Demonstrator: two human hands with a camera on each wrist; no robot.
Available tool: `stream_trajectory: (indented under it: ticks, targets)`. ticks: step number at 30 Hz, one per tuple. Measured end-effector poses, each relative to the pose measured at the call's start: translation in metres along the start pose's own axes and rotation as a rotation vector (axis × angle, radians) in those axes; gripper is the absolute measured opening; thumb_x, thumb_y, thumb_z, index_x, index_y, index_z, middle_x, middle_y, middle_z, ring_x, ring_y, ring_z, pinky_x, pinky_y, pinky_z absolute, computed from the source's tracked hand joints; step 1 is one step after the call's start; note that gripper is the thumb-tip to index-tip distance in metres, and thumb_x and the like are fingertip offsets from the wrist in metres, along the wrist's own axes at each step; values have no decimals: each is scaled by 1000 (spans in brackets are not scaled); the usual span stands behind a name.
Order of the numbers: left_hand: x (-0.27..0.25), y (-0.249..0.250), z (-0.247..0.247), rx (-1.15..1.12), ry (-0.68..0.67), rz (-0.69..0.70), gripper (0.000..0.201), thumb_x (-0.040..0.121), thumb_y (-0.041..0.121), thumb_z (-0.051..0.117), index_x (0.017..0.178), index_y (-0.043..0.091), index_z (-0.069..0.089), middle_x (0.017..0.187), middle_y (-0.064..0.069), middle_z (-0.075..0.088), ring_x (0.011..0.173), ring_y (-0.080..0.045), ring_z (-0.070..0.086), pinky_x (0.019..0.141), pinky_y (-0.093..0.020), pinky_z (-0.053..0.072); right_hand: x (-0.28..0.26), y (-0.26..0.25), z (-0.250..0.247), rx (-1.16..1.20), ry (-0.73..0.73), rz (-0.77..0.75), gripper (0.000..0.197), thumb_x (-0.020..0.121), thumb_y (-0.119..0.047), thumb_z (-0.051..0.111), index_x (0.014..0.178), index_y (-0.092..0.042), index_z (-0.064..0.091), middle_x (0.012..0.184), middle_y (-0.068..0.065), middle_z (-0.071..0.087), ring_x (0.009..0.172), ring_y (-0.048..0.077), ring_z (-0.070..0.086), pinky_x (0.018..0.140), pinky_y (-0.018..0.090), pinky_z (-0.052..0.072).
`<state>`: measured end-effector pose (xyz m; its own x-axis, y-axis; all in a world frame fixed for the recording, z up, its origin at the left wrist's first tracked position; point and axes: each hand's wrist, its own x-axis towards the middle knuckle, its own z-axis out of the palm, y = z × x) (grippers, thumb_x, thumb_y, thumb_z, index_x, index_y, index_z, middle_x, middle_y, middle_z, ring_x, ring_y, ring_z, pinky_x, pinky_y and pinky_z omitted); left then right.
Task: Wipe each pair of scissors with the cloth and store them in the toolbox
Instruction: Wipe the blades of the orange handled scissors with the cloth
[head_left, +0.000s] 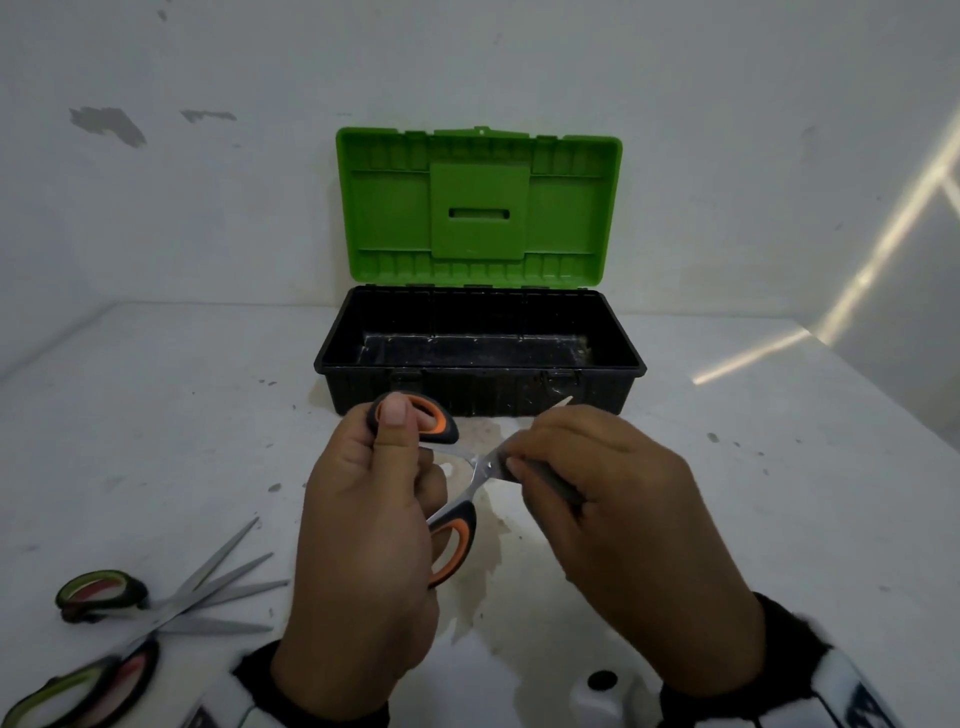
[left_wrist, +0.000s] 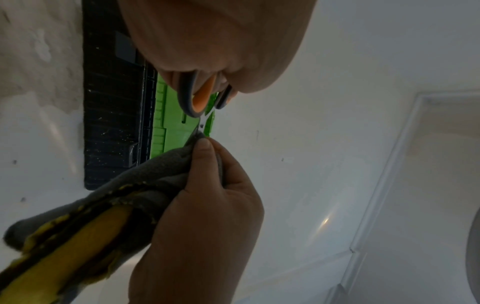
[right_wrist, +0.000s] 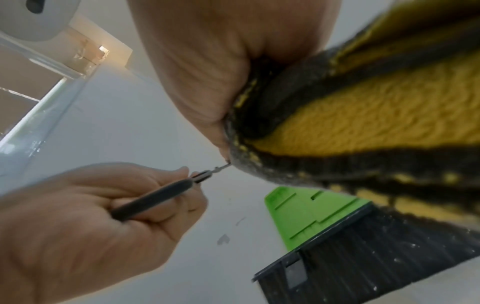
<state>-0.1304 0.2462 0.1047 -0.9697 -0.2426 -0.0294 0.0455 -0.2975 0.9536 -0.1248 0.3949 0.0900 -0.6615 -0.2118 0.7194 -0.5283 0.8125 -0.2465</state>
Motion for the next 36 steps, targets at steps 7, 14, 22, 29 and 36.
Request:
stream_trajectory:
  ticks: [7, 14, 22, 29, 36]
  targets:
    - [8, 2, -7, -7, -67, -40, 33, 97, 39, 47, 80, 18, 66, 55, 3, 31, 48, -8, 26, 37, -20, 22, 5, 6, -7, 30, 7, -5, 17, 89, -18, 59, 91, -11, 75, 87, -1, 70, 78, 10, 62, 77, 19, 49]
    - [15, 9, -8, -16, -132, -86, 36, 98, 38, 48, 74, 21, 68, 59, 2, 29, 46, -7, 23, 34, -16, 21, 9, 10, -9, 30, -19, -46, 10, 88, -12, 65, 89, -10, 75, 86, 1, 69, 76, 13, 63, 72, 27, 50]
    - [19, 11, -11, 47, -141, -115, 35, 98, 41, 48, 86, 16, 68, 61, 3, 29, 44, -7, 24, 31, -17, 23, 9, 13, -11, 23, -33, -26, 14, 90, -14, 60, 90, -11, 74, 86, 0, 69, 77, 13, 63, 72, 28, 51]
    - [20, 10, -13, 64, -152, -120, 35, 97, 42, 49, 79, 19, 68, 60, 3, 28, 46, -7, 24, 32, -16, 23, 7, 8, -10, 38, -100, -30, 17, 90, -16, 58, 90, -12, 75, 87, -2, 68, 78, 11, 62, 73, 25, 50]
    - [23, 11, -18, -32, -149, -179, 33, 97, 41, 50, 78, 21, 67, 60, 4, 30, 42, -6, 24, 33, -14, 20, 13, 33, -49, 159, 17, 289, 14, 83, -13, 73, 86, -26, 75, 87, -17, 71, 87, -1, 64, 76, 4, 40]
